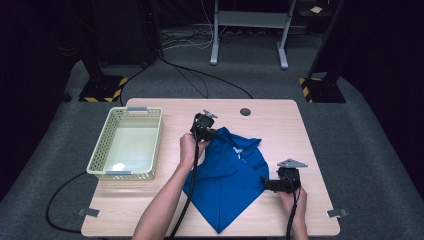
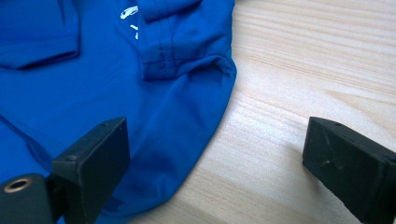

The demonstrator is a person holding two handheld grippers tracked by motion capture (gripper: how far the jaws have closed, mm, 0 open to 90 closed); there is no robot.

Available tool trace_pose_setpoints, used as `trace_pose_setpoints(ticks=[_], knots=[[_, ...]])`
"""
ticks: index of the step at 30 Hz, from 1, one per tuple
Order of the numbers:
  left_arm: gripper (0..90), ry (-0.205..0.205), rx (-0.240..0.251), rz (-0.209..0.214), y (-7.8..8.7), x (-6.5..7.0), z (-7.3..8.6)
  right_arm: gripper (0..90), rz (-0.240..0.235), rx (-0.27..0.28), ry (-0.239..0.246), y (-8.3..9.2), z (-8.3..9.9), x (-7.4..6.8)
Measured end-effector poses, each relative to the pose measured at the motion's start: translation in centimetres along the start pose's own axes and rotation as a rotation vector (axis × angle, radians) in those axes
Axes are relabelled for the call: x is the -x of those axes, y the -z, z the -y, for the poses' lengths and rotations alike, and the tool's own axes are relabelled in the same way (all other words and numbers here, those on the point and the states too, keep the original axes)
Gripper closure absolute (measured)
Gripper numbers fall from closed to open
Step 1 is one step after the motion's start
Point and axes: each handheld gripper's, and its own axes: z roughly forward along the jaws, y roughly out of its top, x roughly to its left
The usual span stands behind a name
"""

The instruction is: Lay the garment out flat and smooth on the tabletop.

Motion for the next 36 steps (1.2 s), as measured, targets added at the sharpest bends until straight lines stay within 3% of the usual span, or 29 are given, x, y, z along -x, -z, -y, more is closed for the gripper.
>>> trace_pose_setpoints(ticks=[9, 15, 17, 20, 24, 26, 28, 30, 34, 36], knots=[[86.2, 0.015, -0.053, -0.039, -1.5, -2.4, -0.9, 6.9, 0.01, -0.005, 0.011, -0.1, 0.0, -0.1], [84.9, 0.046, -0.094, -0.04, -2.9, -3.8, -1.0, 6.9, 0.012, -0.006, 0.014, -0.1, 0.0, -0.2], [78.9, 0.061, -0.099, -0.024, -3.2, -4.0, -0.8, 7.0, 0.012, -0.006, 0.013, -0.1, 0.0, -0.2], [61.6, 0.084, -0.089, -0.02, -2.9, -3.9, -0.4, 6.9, 0.01, -0.005, 0.012, -0.1, 0.0, -0.1], [43.4, 0.096, -0.032, -0.044, -1.4, -2.9, 0.2, 6.9, 0.009, -0.005, 0.012, -0.1, 0.0, -0.1], [37.6, 0.084, -0.015, -0.031, -0.5, -2.1, 0.6, 6.9, 0.01, -0.006, 0.014, -0.1, 0.0, -0.2], [32.3, 0.057, 0.003, -0.03, 0.5, -1.0, 1.3, 6.9, 0.011, -0.006, 0.016, -0.1, 0.0, -0.2], [27.7, 0.037, 0.011, 0.004, 1.4, 0.2, 2.2, 6.9, 0.013, -0.007, 0.019, -0.1, 0.0, -0.2], [20.7, -0.038, 0.019, 0.033, 3.3, 2.7, 5.2, 6.9, 0.018, -0.01, 0.024, -0.1, 0.0, -0.3], [19.7, -0.053, 0.023, 0.037, 3.9, 3.6, 6.9, 6.9, 0.022, -0.013, 0.028, -0.1, 0.0, -0.4]])
